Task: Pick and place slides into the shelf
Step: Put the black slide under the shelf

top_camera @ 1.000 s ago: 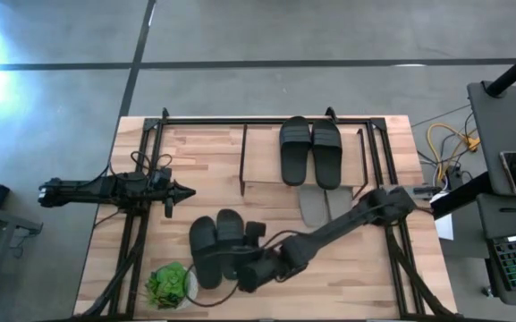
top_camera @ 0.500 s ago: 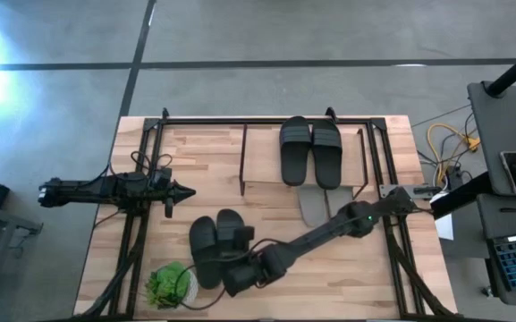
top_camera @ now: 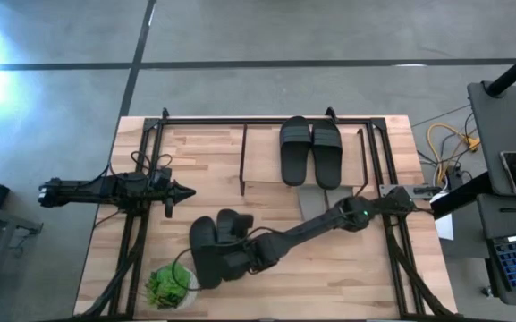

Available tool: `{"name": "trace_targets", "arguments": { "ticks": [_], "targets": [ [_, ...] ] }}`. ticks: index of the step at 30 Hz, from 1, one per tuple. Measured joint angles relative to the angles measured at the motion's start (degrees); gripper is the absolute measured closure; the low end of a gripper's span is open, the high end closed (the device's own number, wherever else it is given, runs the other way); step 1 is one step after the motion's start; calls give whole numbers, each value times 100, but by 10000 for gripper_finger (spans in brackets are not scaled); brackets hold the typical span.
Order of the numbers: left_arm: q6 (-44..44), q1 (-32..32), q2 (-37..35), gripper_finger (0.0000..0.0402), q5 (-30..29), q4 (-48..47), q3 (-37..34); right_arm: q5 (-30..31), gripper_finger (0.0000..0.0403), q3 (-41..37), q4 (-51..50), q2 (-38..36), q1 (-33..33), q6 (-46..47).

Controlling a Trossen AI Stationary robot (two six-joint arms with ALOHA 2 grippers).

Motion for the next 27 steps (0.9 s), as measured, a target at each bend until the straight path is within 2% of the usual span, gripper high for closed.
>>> {"name": "trace_targets", "arguments": {
  "ticks": [6, 12, 16, 22, 27],
  "targets": [
    [1, 2, 0, 402, 0, 0, 0, -325, 215, -128, 12, 0, -135, -108],
    [2, 2, 0, 402, 0, 0, 0, -336, 215, -424, 25, 0, -121, -158],
    [2, 2, 0, 402, 0, 0, -2, -242, 216, -511, 39, 0, -123, -168],
    [1, 2, 0, 402, 0, 0, -2, 418, 218, -456, -4, -2, -152, -176],
    [0, 2, 0, 402, 0, 0, -1, 418, 246, -531, -21, 0, -245, -242]
  ]
}}
